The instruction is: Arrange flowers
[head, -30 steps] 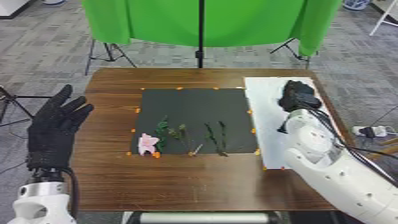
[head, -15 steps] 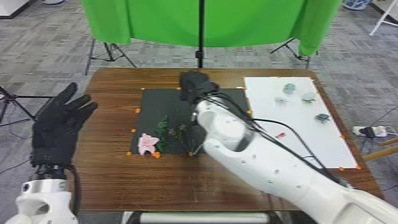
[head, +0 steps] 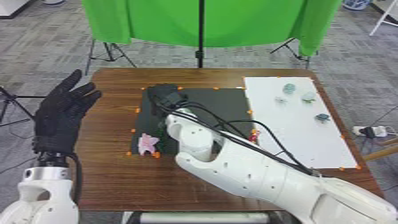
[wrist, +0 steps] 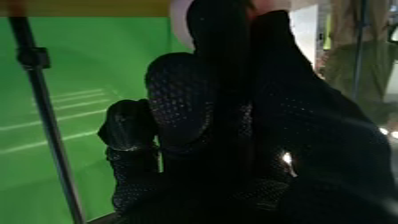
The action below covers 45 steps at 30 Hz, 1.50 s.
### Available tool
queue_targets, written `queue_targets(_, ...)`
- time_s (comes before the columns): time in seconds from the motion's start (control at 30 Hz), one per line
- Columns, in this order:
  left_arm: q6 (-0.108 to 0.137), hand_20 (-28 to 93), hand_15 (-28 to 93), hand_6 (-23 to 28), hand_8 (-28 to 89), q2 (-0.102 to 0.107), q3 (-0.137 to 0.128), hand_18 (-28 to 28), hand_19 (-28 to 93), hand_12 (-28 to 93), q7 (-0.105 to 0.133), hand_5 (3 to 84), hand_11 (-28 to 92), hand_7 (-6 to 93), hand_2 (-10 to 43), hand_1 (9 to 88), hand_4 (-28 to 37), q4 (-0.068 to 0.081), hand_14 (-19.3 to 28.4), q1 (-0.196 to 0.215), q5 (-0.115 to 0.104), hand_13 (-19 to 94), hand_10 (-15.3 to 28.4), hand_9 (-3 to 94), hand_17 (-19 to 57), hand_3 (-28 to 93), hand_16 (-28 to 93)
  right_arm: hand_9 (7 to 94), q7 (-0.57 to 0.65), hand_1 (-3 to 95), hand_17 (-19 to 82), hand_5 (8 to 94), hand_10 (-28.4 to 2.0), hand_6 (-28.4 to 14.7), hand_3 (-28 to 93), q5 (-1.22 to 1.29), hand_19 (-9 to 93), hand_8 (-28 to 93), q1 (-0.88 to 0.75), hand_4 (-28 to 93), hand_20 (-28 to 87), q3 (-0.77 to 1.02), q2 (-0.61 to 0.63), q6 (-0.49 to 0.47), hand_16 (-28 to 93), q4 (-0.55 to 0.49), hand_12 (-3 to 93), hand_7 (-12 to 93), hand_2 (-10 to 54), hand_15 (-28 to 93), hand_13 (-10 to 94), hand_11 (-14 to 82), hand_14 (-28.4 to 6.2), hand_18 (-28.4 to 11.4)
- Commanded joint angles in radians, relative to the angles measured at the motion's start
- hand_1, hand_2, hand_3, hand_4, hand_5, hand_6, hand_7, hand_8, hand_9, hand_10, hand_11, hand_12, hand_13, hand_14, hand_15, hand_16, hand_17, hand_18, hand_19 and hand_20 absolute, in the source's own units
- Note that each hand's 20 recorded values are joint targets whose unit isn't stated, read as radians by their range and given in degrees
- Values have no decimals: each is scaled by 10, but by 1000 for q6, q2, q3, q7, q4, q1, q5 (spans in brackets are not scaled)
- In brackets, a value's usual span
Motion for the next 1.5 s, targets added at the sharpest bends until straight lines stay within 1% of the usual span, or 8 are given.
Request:
queue_targets(0.03, -18, 192, 484, 86, -88, -1, 23, 199, 424, 123, -24, 351, 259, 118, 96, 262, -210, 18, 245, -32, 10, 226, 195, 331, -112, 734, -63, 896, 9, 633, 359, 803, -63, 36, 475, 9, 932, -5, 30, -283, 575, 9, -8, -23, 186, 9, 266, 145, -95, 742, 723, 228, -45, -185)
queue_targets(0.5, -10, 193, 484, 88, -88, -3, 19, 199, 424, 123, -19, 352, 259, 118, 95, 263, -208, 17, 244, -22, 5, 226, 195, 331, -112, 734, -63, 788, -19, 583, 336, 683, -95, 26, 410, -19, 932, -112, -22, -283, 611, 85, -28, -84, 159, -4, 166, 141, -95, 777, 668, 290, -70, -194)
queue_targets(0.73, 21, 192, 484, 88, -88, -7, 1, 199, 423, 123, -2, 353, 260, 118, 95, 264, -206, -8, 245, 48, -7, 225, 196, 331, -112, 734, -63, 780, -65, 533, 331, 667, -99, 23, 474, -78, 932, -125, -77, -283, 621, 170, -20, -125, 154, -54, 165, 142, -95, 782, 663, 295, -79, -201)
queue_targets(0.77, 20, 192, 484, 88, -88, -19, -3, 199, 424, 123, -6, 353, 260, 118, 95, 265, -206, -11, 245, 59, -4, 225, 196, 331, -112, 733, -63, 779, -46, 529, 331, 667, -100, 21, 478, -46, 932, -125, -67, -283, 622, 164, 2, -121, 154, -74, 165, 141, -95, 782, 662, 296, -80, -202)
queue_targets(0.8, 46, 192, 484, 88, -88, 8, 4, 199, 424, 123, 19, 353, 260, 118, 95, 264, -206, -16, 244, 79, -30, 225, 196, 331, -112, 733, -64, 778, -42, 517, 331, 667, -101, 21, 494, -36, 932, -124, -87, -283, 624, 197, 11, -137, 154, -99, 165, 141, -95, 783, 661, 298, -82, -203)
queue_targets(1.03, 54, 192, 483, 88, -88, -21, -17, 199, 423, 123, 32, 353, 259, 118, 95, 264, -207, -28, 244, 145, -39, 226, 195, 331, -112, 733, -64, 750, 32, 426, 326, 652, -125, 9, 629, 43, 932, -120, -186, -283, 642, 340, 196, -112, 144, -308, 156, 134, -95, 776, 645, 270, -101, -216)
queue_targets(1.27, 49, 192, 484, 87, -88, -23, -3, 199, 424, 123, 60, 351, 259, 119, 95, 262, -210, -20, 244, 138, -43, 225, 195, 330, -113, 734, -63, 697, 143, 379, 311, 612, -159, -5, 711, 122, 932, -117, -365, -283, 647, 562, 450, -34, 126, -468, 143, 128, -95, 762, 610, 228, -121, -224)
queue_targets(1.5, 44, 192, 483, 86, -88, -47, -2, 199, 422, 123, 60, 349, 257, 118, 95, 258, -217, -19, 244, 152, -38, 224, 195, 328, -113, 734, -63, 645, 289, 360, 306, 561, -187, -12, 737, 152, 932, -115, -487, -283, 649, 723, 604, 40, 113, -459, 138, 123, -95, 761, 585, 205, -138, -232)
